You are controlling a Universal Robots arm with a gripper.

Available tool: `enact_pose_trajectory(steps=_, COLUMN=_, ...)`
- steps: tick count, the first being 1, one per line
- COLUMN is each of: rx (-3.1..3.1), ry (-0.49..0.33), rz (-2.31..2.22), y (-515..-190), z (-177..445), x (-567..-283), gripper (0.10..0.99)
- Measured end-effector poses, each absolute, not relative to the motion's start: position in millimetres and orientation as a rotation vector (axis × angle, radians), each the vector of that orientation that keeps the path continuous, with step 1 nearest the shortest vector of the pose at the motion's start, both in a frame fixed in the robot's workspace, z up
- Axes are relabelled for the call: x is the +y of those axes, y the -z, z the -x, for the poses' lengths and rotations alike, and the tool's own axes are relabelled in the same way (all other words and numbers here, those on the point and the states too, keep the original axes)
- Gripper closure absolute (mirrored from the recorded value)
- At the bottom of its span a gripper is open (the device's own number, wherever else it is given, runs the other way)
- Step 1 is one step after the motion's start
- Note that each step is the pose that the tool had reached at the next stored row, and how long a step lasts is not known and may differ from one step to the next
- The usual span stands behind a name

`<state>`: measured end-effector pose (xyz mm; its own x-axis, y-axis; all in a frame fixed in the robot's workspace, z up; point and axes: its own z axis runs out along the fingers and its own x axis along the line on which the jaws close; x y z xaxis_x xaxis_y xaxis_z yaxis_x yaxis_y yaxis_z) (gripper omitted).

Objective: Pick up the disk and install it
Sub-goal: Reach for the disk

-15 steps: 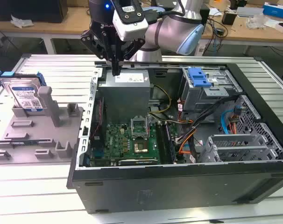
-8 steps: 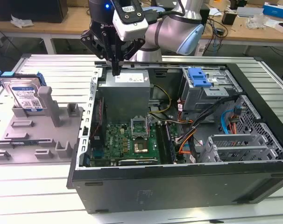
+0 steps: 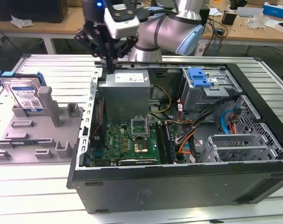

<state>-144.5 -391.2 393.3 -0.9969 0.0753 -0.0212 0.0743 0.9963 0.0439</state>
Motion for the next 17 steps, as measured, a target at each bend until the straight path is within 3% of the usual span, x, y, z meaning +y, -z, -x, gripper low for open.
enact_pose_trajectory(steps=17, rx=3.116, ry=-0.067, rz=-0.117, y=-390, z=247, x=-362, gripper=0.98)
